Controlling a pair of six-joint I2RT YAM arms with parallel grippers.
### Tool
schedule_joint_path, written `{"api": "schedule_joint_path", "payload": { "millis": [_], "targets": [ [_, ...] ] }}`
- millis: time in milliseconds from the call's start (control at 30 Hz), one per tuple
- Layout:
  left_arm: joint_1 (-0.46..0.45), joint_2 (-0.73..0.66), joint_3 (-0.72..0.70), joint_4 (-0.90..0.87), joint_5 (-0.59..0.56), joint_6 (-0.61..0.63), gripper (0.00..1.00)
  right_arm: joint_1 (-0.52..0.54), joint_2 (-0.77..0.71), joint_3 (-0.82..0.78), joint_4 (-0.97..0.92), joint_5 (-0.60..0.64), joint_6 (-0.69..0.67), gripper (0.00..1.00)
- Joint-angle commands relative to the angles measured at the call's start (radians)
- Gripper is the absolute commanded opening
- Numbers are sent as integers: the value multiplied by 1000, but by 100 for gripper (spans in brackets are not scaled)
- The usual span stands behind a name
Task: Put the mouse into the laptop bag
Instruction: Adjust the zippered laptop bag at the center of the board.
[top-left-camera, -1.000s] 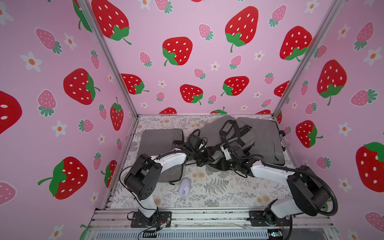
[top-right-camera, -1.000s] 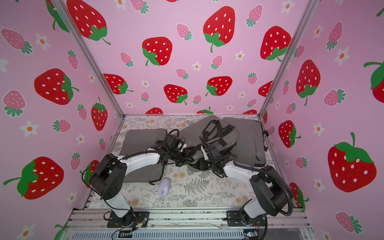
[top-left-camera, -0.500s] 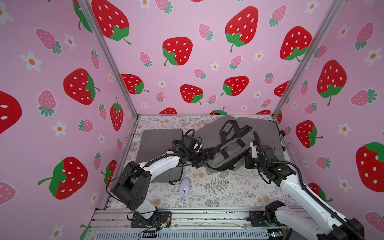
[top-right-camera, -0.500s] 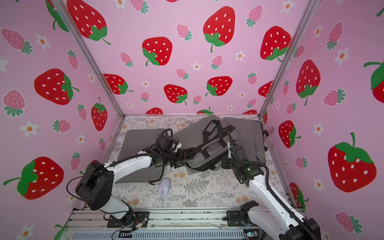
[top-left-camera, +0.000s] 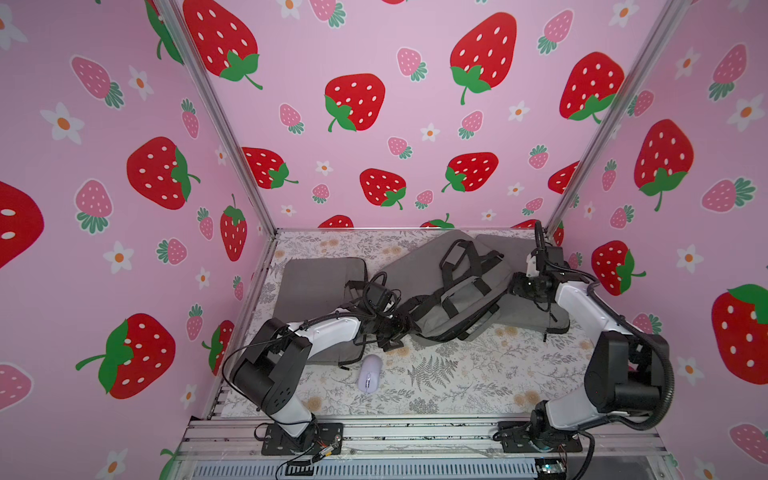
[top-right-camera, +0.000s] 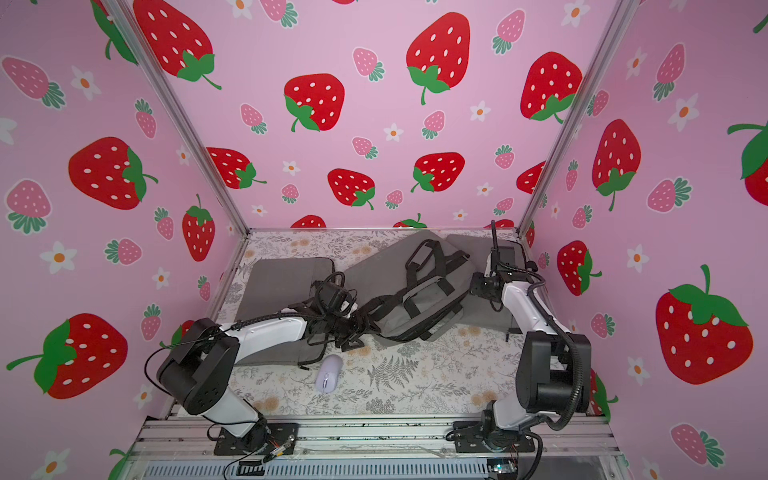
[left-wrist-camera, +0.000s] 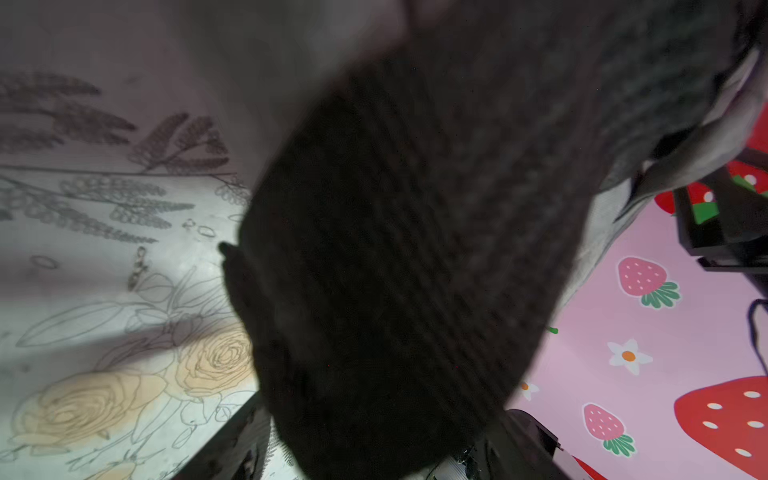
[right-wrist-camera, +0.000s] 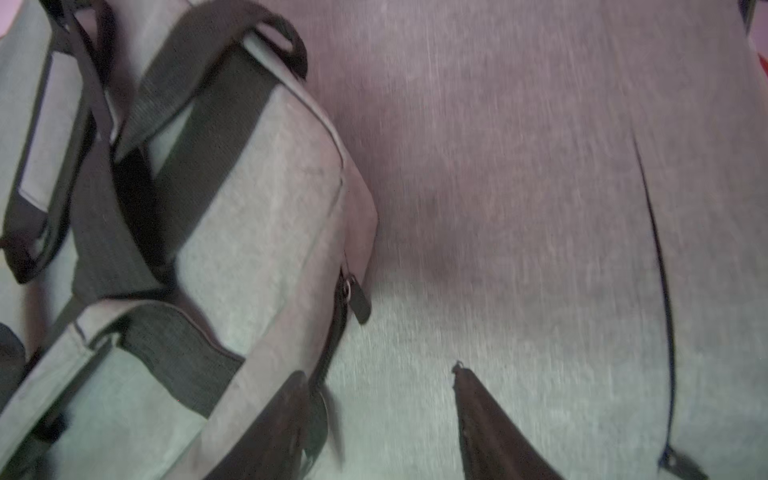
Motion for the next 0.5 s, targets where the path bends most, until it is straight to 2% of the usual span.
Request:
{"api": "schedule_joint_path", "payload": {
  "millis": [0, 133, 233, 300, 400, 467],
  "targets": [
    [27, 7, 45, -17, -11, 18, 79, -16, 77, 82, 34, -30, -20, 58],
    [52, 62, 83, -9, 16, 25, 79, -15, 218, 199, 39, -77, -25, 57],
    [62, 107, 98, 38, 42, 9, 72, -17, 306, 260, 32, -109, -24, 52],
    [68, 134, 114, 67, 59, 4, 51, -17, 319, 255, 49, -125, -21, 40],
    [85, 166, 151, 55, 63, 16, 30, -19, 310, 225, 73, -147, -21, 14],
    [104, 181, 173, 56, 74, 23, 23, -20, 292, 200, 83, -157, -19, 4]
  ]
}}
